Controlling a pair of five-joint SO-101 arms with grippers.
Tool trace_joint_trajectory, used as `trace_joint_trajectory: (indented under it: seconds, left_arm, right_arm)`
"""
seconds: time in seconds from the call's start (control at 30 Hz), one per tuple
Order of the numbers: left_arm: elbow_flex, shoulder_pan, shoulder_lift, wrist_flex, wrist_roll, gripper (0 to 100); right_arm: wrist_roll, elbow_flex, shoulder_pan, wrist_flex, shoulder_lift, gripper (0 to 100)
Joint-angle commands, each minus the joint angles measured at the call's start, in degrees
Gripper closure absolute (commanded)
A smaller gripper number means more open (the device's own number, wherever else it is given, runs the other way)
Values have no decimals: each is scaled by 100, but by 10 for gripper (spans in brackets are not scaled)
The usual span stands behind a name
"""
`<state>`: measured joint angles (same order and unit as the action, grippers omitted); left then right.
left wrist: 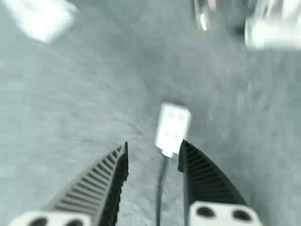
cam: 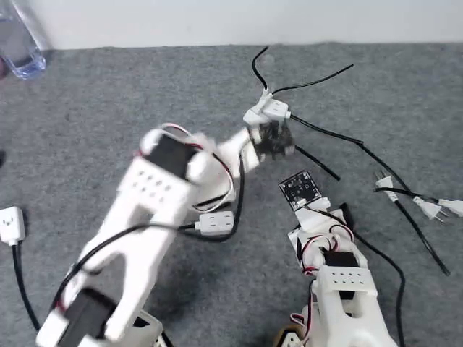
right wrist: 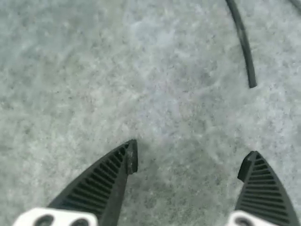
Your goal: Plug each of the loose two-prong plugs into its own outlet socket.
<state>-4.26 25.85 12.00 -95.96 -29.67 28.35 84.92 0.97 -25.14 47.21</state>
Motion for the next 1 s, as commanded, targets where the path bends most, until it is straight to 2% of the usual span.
trace_joint_trajectory:
  seconds: [0.0,0.17,0.33,0.43,0.53,0.63,0.77,0.97]
  left_arm:
    - [-1209,-396,818,-185,958,834]
    - [-1692,-1837,1609,-114,1987,834]
    - [-1604,-2866,2286,-141,2330,833]
    - [-1112,-3147,2884,-466,2338,834]
    - [-66,-3965,3648,-264,2330,831]
    - [1103,-3947,4413,237,2312,831]
    - [2510,-4220,5688,440,2365,830]
    - [4804,-4220,7965,1002,2629,829]
  right_arm:
    - [53,-35,66,66,92,660]
    - [26,-79,-84,57,92,660]
    - [18,-229,-365,-22,92,660]
    - [9,-229,-66,-251,92,656]
    - [79,-246,40,-233,92,659]
    - [334,-527,-295,-40,224,660]
    - [308,-862,-673,-215,796,660]
    - [132,-1714,-884,-2149,2044,660]
